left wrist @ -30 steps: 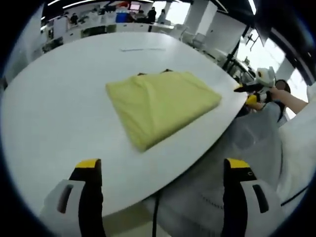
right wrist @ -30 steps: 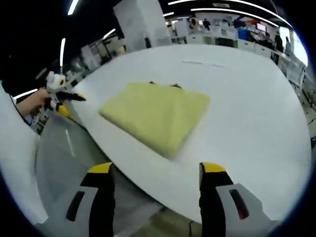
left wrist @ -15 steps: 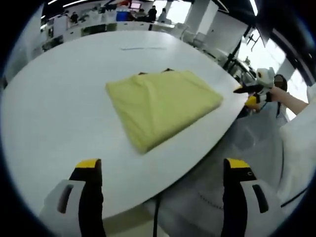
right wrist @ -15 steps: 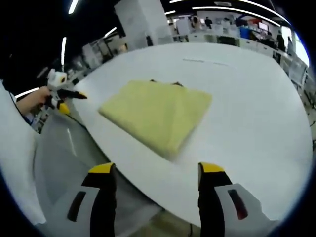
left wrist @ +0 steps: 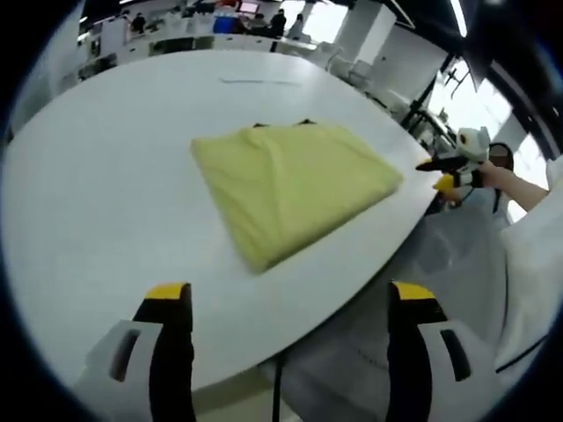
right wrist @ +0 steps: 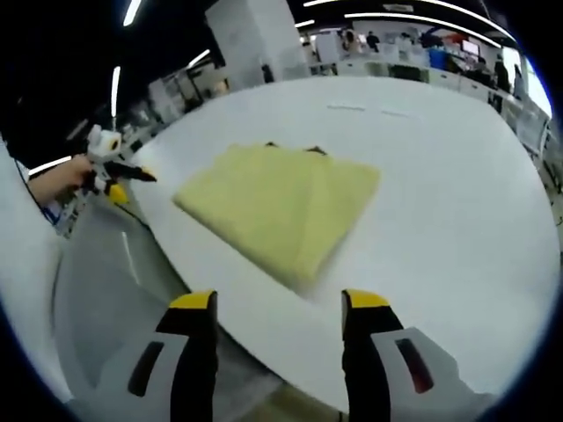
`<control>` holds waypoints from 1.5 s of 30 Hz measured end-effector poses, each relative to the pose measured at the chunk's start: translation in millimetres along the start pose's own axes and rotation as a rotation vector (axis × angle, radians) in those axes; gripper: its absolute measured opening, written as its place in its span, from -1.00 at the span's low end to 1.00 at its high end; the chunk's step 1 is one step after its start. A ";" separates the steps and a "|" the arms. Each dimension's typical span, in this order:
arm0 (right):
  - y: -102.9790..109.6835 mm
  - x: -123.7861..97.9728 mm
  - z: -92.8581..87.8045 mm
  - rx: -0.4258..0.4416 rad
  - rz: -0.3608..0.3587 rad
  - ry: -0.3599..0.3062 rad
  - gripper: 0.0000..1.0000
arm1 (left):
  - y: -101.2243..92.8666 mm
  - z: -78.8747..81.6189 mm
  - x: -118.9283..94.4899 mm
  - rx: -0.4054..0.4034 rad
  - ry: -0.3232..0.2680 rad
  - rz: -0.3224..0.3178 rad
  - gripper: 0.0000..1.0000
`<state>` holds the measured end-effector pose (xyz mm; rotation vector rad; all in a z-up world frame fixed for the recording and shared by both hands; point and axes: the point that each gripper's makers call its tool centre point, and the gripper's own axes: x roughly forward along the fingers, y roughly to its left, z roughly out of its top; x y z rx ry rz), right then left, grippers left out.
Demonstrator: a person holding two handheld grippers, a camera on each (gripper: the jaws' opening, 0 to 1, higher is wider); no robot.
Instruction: Fold the garment on the visible template until the final outline fits inside the template.
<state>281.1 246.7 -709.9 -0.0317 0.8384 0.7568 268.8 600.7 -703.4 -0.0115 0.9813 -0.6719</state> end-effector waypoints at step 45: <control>-20.3 40.5 -2.7 -0.023 0.040 0.019 -0.56 | 22.4 3.0 41.8 -0.026 -0.064 -0.074 -0.35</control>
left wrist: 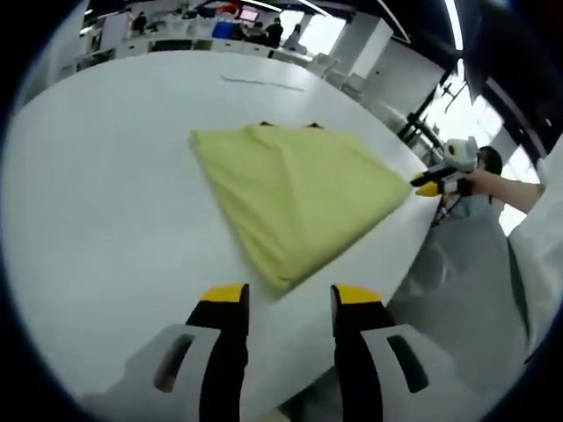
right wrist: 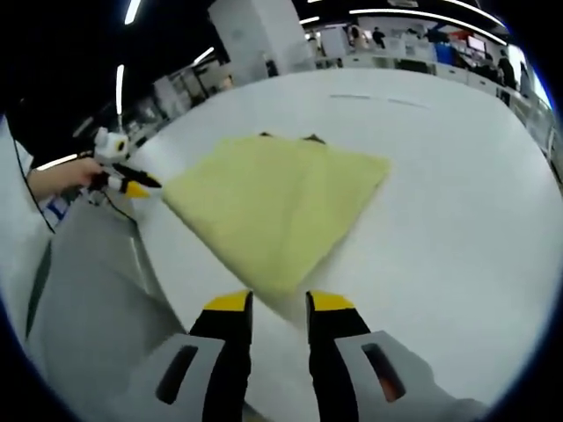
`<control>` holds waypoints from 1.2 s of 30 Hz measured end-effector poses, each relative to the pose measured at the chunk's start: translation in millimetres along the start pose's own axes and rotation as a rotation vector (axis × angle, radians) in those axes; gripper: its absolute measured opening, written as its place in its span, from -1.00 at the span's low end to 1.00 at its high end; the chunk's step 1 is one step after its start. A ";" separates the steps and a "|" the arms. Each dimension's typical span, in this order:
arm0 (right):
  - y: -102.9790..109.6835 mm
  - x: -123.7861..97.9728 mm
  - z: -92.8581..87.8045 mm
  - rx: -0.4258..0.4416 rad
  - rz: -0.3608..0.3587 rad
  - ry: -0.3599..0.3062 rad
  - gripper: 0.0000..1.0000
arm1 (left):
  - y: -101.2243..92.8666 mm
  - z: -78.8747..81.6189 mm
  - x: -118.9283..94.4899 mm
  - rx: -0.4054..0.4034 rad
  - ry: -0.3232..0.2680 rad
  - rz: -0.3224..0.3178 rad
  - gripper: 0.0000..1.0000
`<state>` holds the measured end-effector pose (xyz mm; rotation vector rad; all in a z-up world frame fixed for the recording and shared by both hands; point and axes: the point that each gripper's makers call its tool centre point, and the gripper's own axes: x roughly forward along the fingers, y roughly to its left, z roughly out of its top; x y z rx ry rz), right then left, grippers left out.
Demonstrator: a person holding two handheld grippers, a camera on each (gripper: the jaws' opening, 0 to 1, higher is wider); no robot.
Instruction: Fold the garment on the visible template until the final outline fits inside the template.
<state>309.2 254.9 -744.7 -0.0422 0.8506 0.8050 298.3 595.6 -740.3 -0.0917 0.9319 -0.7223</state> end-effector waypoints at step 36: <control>-5.0 10.3 2.1 -0.052 0.022 0.012 -0.92 | 10.6 0.4 15.2 -0.018 0.041 -0.029 -1.00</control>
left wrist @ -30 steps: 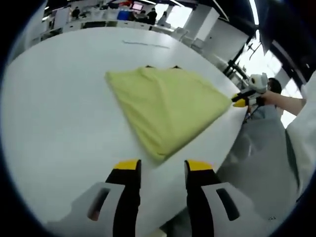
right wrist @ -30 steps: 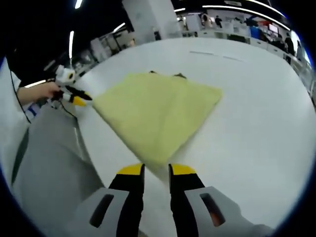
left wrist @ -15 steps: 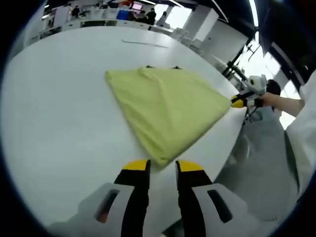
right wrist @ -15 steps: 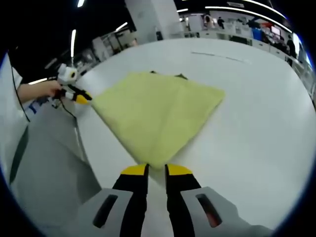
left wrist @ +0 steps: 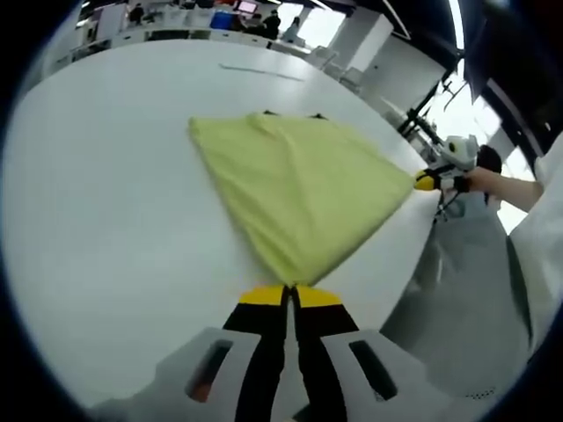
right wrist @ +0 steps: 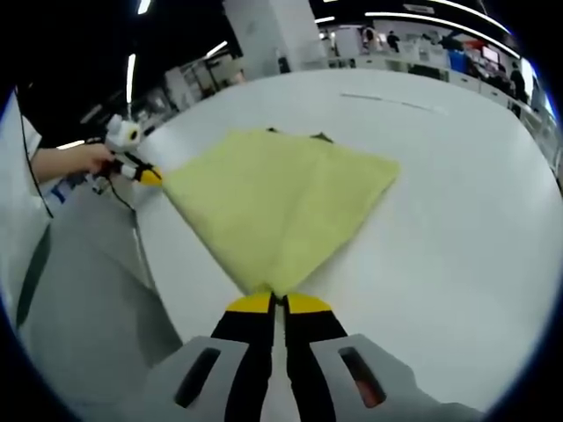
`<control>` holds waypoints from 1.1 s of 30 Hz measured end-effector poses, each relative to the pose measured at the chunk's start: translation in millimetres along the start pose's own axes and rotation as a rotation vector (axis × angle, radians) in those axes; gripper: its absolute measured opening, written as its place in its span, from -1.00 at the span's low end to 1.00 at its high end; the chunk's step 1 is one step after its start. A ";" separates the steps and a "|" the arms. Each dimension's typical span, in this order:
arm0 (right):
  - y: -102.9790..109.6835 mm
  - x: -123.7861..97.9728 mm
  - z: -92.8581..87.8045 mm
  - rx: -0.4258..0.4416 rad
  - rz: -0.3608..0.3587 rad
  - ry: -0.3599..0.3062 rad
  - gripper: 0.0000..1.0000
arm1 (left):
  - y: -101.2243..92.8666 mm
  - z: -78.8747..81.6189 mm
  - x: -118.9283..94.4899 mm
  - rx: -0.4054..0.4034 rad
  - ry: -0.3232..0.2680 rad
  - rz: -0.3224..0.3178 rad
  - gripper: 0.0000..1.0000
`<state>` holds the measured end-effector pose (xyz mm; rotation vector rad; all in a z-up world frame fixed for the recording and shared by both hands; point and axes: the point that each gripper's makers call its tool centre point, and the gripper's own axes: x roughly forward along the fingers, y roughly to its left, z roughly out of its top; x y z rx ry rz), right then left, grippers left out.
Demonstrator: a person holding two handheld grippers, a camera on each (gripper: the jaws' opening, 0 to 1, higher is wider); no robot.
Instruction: Fold the garment on the visible template until the final outline fits inside the template.
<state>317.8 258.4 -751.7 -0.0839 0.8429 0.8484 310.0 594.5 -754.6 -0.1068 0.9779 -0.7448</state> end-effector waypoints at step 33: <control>1.9 -4.5 -6.6 -0.087 0.037 0.059 -0.94 | 11.9 -6.7 -6.2 0.006 0.047 -0.026 -1.00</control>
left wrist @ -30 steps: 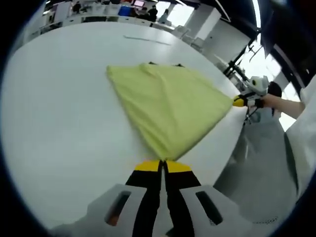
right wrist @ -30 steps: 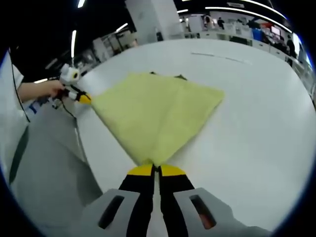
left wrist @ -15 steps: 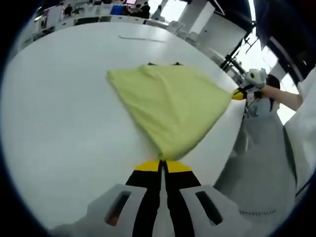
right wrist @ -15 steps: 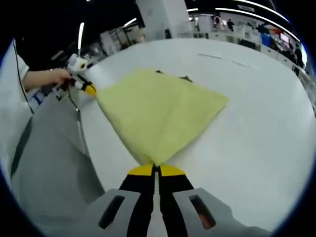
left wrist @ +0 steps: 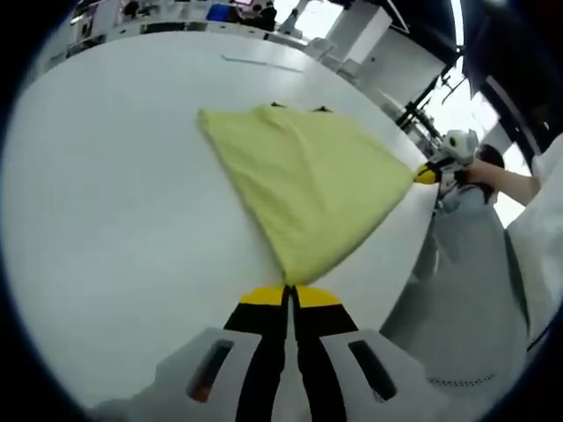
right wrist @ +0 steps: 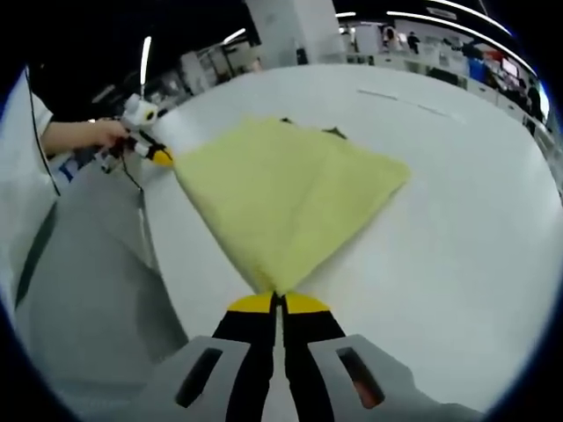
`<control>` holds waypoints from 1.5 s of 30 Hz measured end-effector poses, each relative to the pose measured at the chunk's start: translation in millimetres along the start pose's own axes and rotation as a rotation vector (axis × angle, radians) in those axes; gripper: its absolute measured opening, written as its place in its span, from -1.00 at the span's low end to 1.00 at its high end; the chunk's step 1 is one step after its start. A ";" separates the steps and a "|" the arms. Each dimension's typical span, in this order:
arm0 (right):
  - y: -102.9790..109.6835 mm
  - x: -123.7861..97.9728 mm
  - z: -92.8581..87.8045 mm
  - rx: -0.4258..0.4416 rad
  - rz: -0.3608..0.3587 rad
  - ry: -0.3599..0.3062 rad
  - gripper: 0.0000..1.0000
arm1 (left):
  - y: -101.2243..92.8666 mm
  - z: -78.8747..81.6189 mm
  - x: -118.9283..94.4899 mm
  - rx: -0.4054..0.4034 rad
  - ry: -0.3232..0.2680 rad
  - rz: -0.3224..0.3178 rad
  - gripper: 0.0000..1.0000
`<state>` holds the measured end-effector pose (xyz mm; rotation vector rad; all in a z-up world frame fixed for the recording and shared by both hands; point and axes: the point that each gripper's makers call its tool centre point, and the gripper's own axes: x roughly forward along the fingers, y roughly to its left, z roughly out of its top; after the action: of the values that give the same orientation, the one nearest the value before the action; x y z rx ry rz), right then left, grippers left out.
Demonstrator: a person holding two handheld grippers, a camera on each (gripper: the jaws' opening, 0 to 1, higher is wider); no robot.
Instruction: Fold the garment on the visible template until the final outline fits inside the template.
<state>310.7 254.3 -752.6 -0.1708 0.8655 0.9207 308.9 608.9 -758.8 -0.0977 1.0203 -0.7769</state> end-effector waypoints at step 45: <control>-8.4 -26.2 -13.7 0.051 -0.106 -0.008 -0.97 | -1.8 2.5 -10.0 -0.098 -0.045 0.037 -1.00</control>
<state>301.2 226.2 -744.7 -0.1675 0.8638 0.7989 307.0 613.1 -749.4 -0.1797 1.0150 -0.6880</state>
